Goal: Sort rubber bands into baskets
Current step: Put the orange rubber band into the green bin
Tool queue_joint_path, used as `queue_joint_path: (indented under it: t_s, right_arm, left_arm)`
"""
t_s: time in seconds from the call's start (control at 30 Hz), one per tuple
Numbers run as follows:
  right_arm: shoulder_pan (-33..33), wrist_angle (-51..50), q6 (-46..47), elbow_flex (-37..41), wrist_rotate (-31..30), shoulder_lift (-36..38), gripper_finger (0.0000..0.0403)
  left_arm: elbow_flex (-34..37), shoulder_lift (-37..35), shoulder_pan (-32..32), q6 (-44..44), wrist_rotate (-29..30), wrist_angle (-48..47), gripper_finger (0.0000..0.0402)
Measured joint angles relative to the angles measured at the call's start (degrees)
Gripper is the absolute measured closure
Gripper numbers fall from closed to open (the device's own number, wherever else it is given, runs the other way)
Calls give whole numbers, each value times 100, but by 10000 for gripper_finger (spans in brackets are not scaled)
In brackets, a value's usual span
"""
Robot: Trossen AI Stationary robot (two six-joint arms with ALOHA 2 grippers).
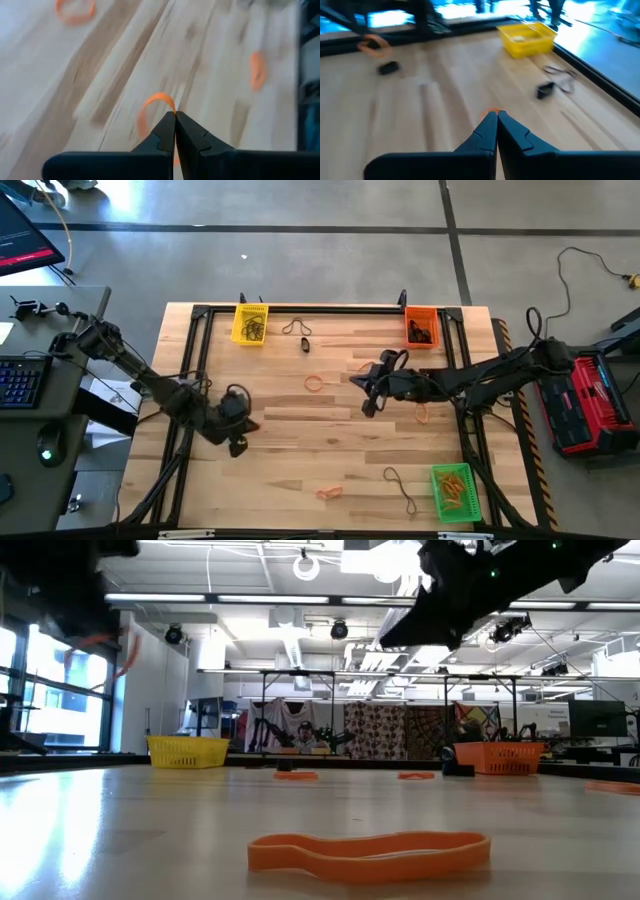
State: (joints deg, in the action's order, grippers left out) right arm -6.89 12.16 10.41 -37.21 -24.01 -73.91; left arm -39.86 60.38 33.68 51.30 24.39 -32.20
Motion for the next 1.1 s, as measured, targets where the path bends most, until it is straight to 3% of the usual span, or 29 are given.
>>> queue_joint_path:
  t_s: [0.23,0.63,0.87,1.1]
  right_arm:
    - [-281,429,-361,0,469,0,393]
    - [-527,1930,-535,0,739,-690,267]
    - [-512,2959,-552,-61,1160,-1366,258]
    - [-512,3027,-643,-515,1209,-1906,258]
  left_arm:
    - [0,7,-798,-1512,-291,1650,401]
    - [0,648,-1729,-2489,-1463,3217,401]
    - [0,1210,-2006,-2812,-1999,4449,401]
    - [0,1587,-2143,-2892,-2248,5125,401]
